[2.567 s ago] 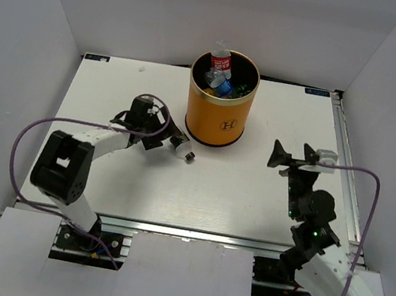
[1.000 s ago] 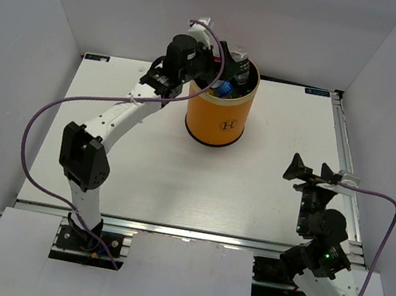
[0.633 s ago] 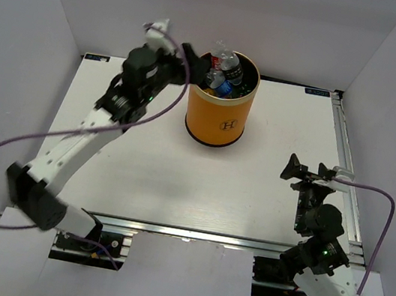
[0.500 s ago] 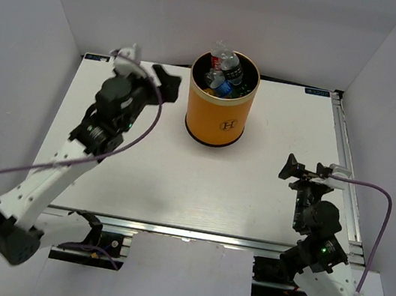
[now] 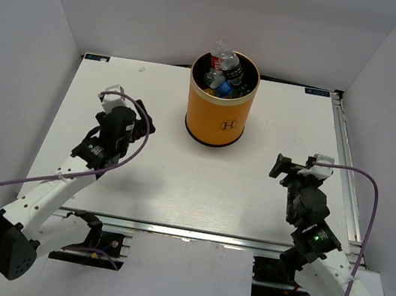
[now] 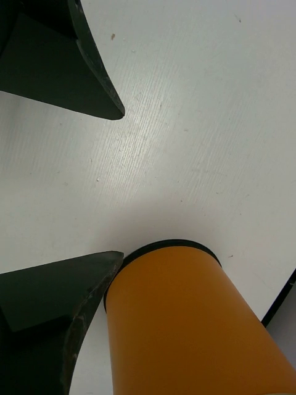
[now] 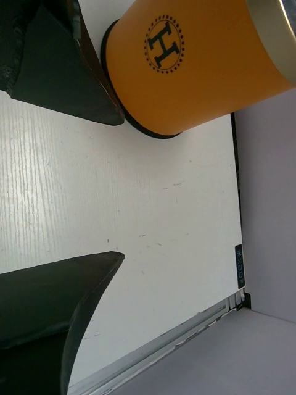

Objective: Put the plastic bottles in the bin

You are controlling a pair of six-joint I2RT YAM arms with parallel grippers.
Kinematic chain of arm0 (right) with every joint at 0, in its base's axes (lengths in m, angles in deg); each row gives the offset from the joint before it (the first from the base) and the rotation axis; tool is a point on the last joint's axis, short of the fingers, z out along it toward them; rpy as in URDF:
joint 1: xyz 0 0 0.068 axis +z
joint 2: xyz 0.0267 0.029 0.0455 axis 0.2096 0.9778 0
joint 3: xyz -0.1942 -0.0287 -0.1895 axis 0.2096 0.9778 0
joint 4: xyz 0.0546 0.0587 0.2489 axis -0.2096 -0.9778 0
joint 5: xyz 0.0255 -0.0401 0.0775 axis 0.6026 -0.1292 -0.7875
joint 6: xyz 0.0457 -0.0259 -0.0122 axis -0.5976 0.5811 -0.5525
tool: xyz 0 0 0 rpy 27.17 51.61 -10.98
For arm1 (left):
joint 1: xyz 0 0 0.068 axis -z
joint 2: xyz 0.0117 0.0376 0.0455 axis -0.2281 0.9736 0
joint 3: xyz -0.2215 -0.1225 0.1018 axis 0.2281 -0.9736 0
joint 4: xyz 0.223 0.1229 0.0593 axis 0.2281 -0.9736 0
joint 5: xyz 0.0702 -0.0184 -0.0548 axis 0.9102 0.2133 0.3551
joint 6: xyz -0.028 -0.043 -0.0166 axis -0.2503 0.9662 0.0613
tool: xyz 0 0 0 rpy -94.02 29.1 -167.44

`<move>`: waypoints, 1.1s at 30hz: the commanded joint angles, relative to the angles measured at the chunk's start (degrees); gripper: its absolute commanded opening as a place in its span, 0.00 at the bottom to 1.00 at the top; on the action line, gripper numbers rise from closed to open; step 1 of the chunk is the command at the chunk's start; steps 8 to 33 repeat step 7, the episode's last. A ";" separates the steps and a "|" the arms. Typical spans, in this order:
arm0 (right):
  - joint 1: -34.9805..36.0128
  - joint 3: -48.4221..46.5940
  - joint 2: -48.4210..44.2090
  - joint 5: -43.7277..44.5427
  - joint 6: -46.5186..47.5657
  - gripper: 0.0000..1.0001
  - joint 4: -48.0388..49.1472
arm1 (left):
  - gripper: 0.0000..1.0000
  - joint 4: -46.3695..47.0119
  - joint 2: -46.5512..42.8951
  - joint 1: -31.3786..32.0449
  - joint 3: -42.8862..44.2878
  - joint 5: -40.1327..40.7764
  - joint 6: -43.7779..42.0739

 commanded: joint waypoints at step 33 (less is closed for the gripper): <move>-0.27 -2.14 0.09 1.74 -1.00 0.89 2.37 | 0.98 0.00 -1.78 -0.53 0.68 1.20 0.71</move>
